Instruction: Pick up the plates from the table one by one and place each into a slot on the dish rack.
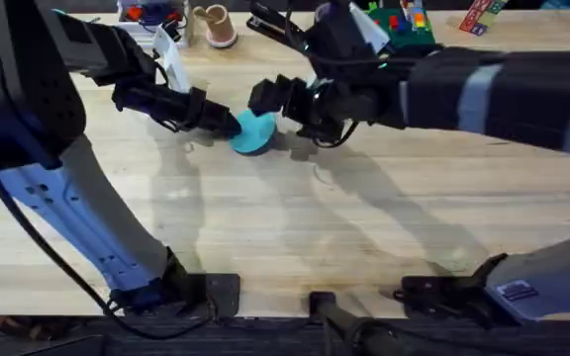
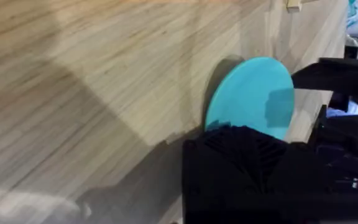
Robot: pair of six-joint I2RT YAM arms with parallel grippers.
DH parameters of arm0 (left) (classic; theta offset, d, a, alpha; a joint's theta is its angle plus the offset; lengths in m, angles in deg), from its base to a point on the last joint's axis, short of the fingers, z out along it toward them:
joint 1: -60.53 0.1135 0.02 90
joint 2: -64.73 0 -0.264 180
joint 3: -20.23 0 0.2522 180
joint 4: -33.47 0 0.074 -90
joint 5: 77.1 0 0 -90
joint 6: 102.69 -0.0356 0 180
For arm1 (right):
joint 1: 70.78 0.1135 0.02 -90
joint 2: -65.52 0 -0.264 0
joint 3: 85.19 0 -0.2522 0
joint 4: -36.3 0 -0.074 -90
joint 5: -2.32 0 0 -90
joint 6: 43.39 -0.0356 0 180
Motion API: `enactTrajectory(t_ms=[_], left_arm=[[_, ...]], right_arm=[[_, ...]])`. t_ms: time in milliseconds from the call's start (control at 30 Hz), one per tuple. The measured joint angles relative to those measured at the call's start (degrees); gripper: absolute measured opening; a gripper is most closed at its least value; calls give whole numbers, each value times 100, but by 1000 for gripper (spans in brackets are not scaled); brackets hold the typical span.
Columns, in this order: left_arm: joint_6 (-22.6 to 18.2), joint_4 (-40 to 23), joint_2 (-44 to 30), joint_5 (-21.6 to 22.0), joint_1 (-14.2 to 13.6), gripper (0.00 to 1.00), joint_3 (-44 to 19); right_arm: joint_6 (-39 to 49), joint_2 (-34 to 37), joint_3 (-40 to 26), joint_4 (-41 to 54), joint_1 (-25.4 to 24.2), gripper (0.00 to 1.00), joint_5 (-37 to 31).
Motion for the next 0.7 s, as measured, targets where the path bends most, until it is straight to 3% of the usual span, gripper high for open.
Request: enactTrajectory(t_ms=[433,700], left_arm=[[2,-2,0,2,0,40,0],[2,-1,0,2,0,41,0]], right_arm=[[-194,432,0,-679,247,968,139],[-233,795,-7,-1069,254,836,394]])
